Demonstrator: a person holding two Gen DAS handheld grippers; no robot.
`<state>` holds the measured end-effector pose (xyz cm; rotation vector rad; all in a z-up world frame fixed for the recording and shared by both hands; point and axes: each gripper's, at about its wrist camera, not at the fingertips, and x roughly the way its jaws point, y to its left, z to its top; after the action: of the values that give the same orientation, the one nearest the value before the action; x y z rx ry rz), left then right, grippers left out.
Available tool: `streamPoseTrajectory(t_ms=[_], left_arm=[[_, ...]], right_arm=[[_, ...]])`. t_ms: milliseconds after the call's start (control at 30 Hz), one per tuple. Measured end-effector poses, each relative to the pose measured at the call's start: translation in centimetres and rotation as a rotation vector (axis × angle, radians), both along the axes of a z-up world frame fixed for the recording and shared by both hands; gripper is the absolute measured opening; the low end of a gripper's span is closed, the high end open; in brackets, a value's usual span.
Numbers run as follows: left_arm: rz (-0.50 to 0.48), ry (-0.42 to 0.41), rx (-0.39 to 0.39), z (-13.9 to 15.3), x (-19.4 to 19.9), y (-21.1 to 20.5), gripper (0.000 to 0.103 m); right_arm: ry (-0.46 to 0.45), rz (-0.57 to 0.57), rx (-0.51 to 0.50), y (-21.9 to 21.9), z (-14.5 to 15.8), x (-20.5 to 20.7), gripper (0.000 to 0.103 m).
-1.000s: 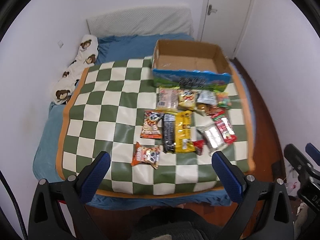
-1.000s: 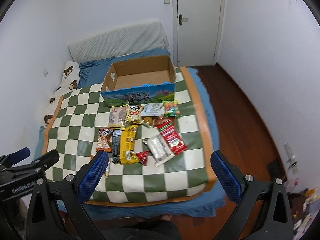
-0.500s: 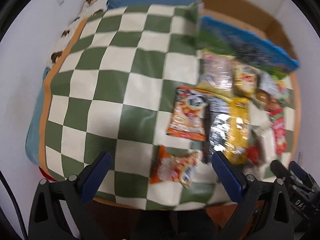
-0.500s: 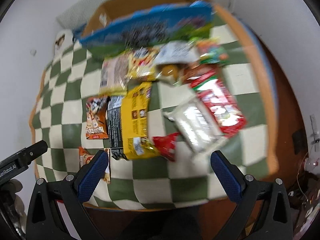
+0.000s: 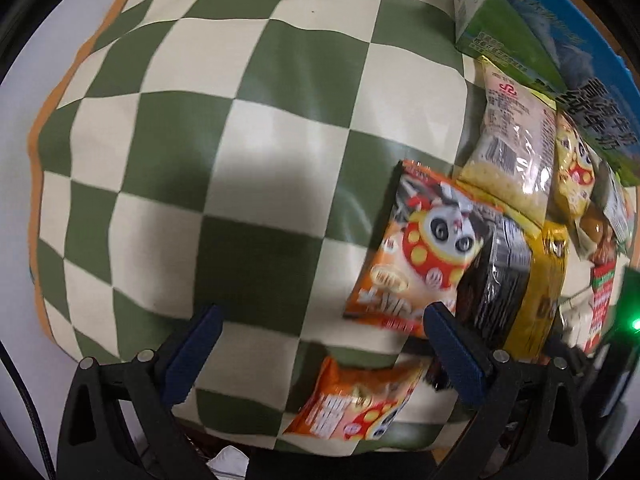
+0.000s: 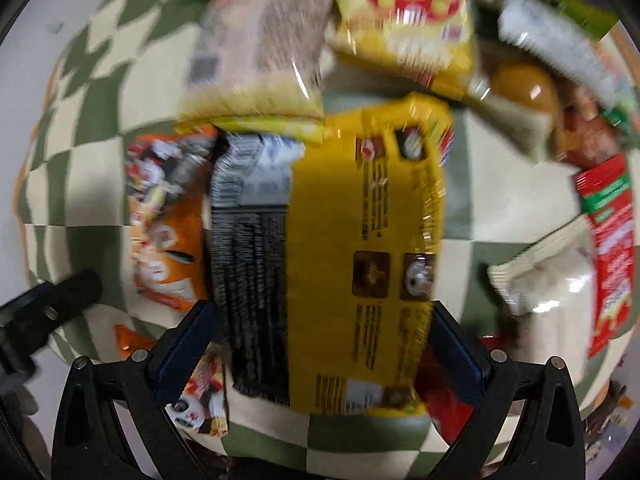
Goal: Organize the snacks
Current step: 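Grasp orange panda bag with left tool while right tool grasps yellow-black noodle pack, then carry both packets into the cardboard box and open both tools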
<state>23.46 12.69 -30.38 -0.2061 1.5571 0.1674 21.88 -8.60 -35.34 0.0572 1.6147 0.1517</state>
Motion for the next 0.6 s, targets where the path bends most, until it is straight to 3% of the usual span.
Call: streamPoseTrajectory(t_ms=[167,367,433,500,600], left_arm=[[-0.034,-0.016,-0.060,-0.4,1.3,-1.4,0.103],[-0.133,0.012,-0.108,-2.1,3.0,-4.8,0.100],[-0.150,0.030,-0.105,-3.4,3.7,-5.2,0.073],[-0.147,0.044,-0.102,-4.5,3.9,-5.0,0.054],[-0.107,0.026,-0.110,-4.9,3.7,-3.9,0.049]], right_arm=[[-0.024,-0.003,0.029,-1.5,0.3,-0.5,0.083],[-0.007,-0.021,0.048,-3.3,0.4,-1.2,0.083],[0.001,-0.024,0.052,-3.3,0.1,-1.2,0.084],[0.004,-0.026,0.038,-2.9,-0.6,-0.5,0.085],[0.001,-0.035,0.019,-2.5,-1.4,-0.4,0.084]])
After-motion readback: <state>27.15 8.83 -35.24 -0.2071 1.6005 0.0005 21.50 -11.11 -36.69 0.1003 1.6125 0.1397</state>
